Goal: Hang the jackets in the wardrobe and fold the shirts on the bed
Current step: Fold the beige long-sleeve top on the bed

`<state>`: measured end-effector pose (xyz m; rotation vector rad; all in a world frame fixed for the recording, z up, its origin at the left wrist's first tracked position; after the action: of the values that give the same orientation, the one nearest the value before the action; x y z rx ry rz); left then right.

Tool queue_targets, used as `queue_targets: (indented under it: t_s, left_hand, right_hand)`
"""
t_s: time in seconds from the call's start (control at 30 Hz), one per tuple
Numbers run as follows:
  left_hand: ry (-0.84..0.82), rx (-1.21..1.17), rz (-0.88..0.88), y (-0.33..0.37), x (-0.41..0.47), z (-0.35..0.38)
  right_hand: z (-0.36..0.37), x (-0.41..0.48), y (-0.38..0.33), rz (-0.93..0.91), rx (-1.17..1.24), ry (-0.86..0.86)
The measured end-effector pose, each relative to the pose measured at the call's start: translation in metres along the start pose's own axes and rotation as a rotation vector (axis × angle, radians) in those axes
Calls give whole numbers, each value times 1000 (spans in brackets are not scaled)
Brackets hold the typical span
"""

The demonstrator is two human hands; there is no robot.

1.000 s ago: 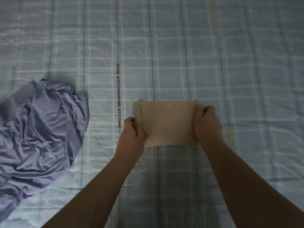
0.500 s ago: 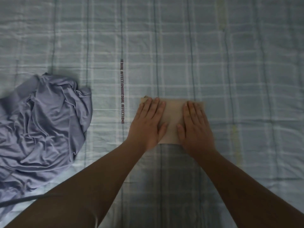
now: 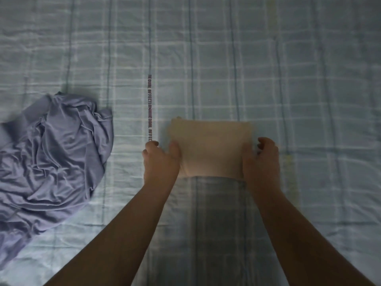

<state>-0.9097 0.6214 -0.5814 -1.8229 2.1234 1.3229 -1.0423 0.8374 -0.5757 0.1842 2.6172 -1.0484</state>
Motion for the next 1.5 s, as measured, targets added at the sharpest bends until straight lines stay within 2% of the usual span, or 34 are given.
queue_targets:
  t_s: [0.03, 0.1, 0.33, 0.43, 0.57, 0.67, 0.77, 0.97, 1.13, 1.27, 1.5]
  left_hand:
    - [-39, 36, -79, -3, 1, 3]
    - [-82, 90, -85, -6, 5, 10]
    - [-187, 26, -75, 4, 10, 19]
    - [-292, -153, -105, -2, -7, 15]
    - [-515, -465, -201, -15, -61, -15]
    - [-592, -594, -134, -8, -111, -56]
    - [-584, -687, -45, 5, -166, -112]
    - [-454, -822, 160, 12, -272, -260]
    - [-240, -894, 322, -38, -346, -401]
    - [80, -942, 384, -122, -407, -514]
    - [659, -1068, 360, -297, -519, -672]
  right_hand:
    - [3, 2, 3, 98, -32, -61]
    - [9, 7, 4, 182, -114, -173]
    - [15, 28, 6, 199, -146, -305]
    - [9, 24, 12, 220, -14, -364]
    - [-19, -18, 13, 340, 334, -530]
    - [-54, -55, -5, 271, 457, -603]
    - [-101, -105, -51, 149, 509, -639]
    - [-181, -231, -164, -257, 507, -673]
    - [-183, -356, -248, -581, 476, -747]
    - [-146, -485, -303, -805, 449, -863]
    - [-54, -742, -356, -1018, 509, -1151]
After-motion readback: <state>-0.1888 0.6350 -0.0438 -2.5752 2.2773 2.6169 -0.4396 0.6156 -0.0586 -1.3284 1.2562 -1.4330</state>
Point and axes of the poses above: each hand's wrist, its own x-axis towards the middle knuckle, its own z-axis out of the palm, y = z × x, the point moved 4 cm from there along x, towards the middle knuckle
